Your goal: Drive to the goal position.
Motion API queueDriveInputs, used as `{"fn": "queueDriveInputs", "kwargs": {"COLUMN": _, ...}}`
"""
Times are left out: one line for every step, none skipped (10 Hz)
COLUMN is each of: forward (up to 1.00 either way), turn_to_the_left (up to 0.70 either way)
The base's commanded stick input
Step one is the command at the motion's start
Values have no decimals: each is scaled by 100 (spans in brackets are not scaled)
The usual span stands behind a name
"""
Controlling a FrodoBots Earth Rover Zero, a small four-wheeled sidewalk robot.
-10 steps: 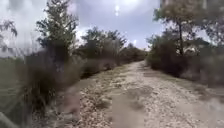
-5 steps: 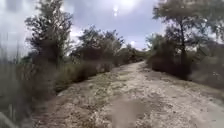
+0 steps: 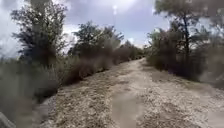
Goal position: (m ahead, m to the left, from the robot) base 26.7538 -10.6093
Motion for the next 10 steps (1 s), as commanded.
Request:
{"fn": "queueDriveInputs", "kwargs": {"forward": 85, "turn_to_the_left": 0}}
{"fn": "queueDriveInputs", "kwargs": {"forward": 85, "turn_to_the_left": 0}}
{"fn": "queueDriveInputs", "kwargs": {"forward": 85, "turn_to_the_left": 0}}
{"fn": "queueDriveInputs", "kwargs": {"forward": 85, "turn_to_the_left": 0}}
{"fn": "queueDriveInputs", "kwargs": {"forward": 85, "turn_to_the_left": 0}}
{"fn": "queueDriveInputs", "kwargs": {"forward": 85, "turn_to_the_left": 0}}
{"fn": "queueDriveInputs", "kwargs": {"forward": 85, "turn_to_the_left": 0}}
{"fn": "queueDriveInputs", "kwargs": {"forward": 85, "turn_to_the_left": 0}}
{"fn": "queueDriveInputs", "kwargs": {"forward": 85, "turn_to_the_left": 0}}
{"fn": "queueDriveInputs", "kwargs": {"forward": 85, "turn_to_the_left": 0}}
